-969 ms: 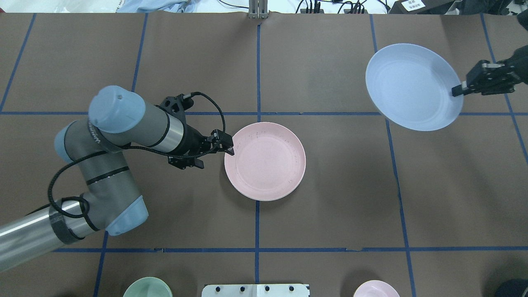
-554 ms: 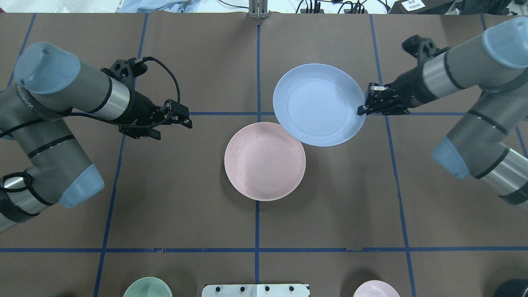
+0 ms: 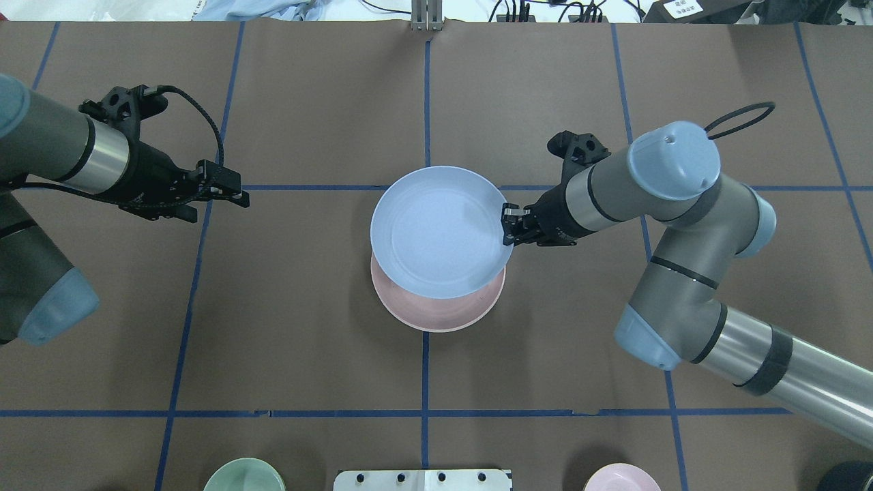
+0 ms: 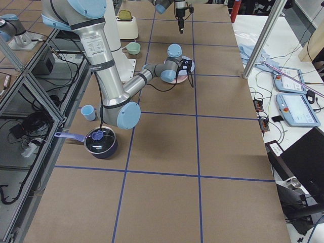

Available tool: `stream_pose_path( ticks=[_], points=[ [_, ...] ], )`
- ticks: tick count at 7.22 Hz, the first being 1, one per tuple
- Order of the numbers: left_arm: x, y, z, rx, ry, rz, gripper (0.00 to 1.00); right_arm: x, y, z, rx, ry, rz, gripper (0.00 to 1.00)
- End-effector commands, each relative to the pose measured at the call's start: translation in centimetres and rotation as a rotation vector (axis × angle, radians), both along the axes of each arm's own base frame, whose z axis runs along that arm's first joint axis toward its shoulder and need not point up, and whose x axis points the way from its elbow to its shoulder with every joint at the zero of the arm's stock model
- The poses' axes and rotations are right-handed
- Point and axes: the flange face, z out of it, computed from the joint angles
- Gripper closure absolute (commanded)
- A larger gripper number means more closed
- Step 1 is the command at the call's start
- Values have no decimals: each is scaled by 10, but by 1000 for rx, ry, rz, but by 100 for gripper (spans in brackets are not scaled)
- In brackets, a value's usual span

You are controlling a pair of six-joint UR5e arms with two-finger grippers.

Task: Stack three plates with pink and blue
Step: 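Lower the blue plate onto the pink plate with the right gripper and release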

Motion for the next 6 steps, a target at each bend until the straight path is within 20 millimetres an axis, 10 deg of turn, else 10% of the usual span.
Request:
stream_pose_path(
  ticks=[1, 2, 3, 4, 5, 6],
  points=[
    [-3, 1, 4, 1, -5, -1, 0, -18, 12, 2, -4, 20, -16, 100],
    [-3, 1, 4, 1, -5, 1, 0, -19, 11, 3, -6, 23, -16, 100],
    [-3, 1, 4, 1, -5, 1, 0, -19, 13, 6, -7, 26, -22, 67],
    [-3, 1, 4, 0, -6, 1, 0, -15, 13, 8, -9, 25, -23, 56],
    [-2, 1, 5, -1, -7, 1, 0, -13, 13, 8, -6, 25, -17, 1],
    [-3, 0, 5, -1, -7, -1, 0, -8, 8, 8, -8, 25, -9, 0]
  ],
)
